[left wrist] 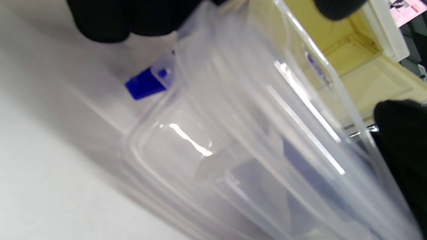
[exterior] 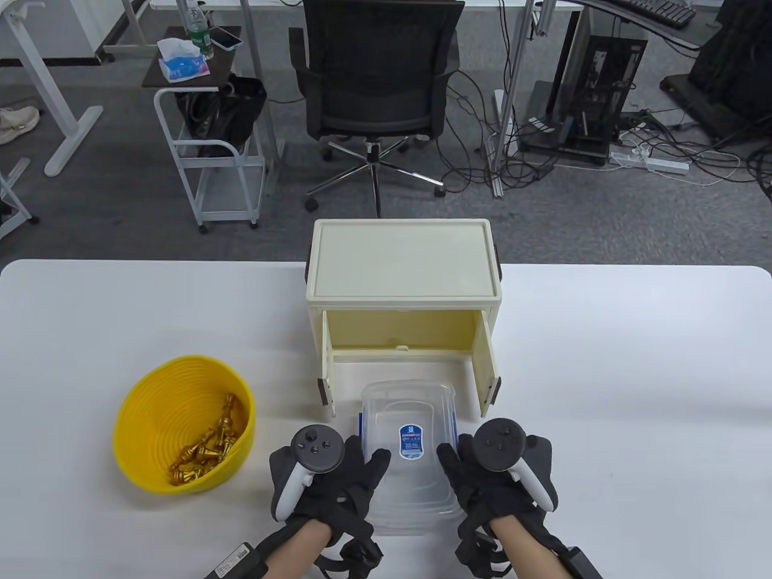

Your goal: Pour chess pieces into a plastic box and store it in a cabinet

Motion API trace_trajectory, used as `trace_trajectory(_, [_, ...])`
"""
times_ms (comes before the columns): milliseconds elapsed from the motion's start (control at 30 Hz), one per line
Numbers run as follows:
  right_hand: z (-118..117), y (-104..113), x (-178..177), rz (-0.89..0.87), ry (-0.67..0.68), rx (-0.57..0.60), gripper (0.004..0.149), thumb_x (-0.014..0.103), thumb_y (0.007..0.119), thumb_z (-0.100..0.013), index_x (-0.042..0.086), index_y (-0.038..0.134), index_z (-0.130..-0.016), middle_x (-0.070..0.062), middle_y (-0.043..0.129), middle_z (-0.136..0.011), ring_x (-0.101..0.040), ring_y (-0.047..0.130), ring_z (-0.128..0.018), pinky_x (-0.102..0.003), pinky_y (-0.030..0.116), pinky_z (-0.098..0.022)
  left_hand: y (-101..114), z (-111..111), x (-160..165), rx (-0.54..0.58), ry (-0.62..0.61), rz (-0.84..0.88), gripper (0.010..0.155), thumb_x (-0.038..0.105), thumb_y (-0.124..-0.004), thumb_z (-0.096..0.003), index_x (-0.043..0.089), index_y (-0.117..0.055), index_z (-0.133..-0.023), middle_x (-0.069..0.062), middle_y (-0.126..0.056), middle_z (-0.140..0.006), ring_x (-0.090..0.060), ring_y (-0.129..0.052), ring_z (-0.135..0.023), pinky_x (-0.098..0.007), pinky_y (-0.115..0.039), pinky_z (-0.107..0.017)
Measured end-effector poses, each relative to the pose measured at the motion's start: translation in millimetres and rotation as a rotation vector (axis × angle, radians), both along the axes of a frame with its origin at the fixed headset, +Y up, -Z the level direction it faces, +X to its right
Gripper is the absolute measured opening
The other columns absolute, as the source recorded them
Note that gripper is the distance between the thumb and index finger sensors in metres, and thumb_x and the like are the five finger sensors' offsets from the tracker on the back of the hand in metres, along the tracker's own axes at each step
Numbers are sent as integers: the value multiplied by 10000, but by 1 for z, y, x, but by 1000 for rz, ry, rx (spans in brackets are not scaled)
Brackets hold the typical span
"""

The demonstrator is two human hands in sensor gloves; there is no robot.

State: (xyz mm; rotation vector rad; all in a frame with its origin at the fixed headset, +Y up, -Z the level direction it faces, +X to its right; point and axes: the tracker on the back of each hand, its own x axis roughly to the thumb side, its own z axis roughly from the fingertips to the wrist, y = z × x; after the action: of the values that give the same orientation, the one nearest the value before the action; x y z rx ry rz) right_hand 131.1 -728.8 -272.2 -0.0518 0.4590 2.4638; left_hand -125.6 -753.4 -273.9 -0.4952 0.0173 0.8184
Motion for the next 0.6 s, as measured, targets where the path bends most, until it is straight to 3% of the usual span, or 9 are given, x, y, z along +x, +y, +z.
trace_trajectory(300, [9, 37, 7, -194, -19, 152, 734, 466, 533, -643, -111, 451, -1089, -409, 601, -991, -601, 685, -845, -679, 630, -632, 41, 4, -7, 208, 10, 151, 784, 557, -512, -612, 24, -254, -1126, -325, -325, -1176, -553, -438, -1052, -692, -552, -696])
trace_trajectory(433, [11, 46, 14, -388, -31, 232, 734, 463, 564, -639, -101, 431, -1090, -400, 593, -995, -591, 683, -855, -670, 642, -631, 55, 6, -12, 311, 18, 298, 773, 549, -517, -611, 29, -262, -1123, -315, -344, -1175, -543, -462, -1051, -695, -554, -694])
trace_trajectory(600, [8, 44, 18, -771, -13, 274, 720, 420, 654, -632, -71, 400, -1094, -367, 593, -1003, -553, 702, -867, -650, 659, -640, 68, 9, -18, 402, 25, 503, 756, 546, -523, -610, 45, -283, -1123, -298, -384, -1174, -526, -508, -1046, -685, -571, -694])
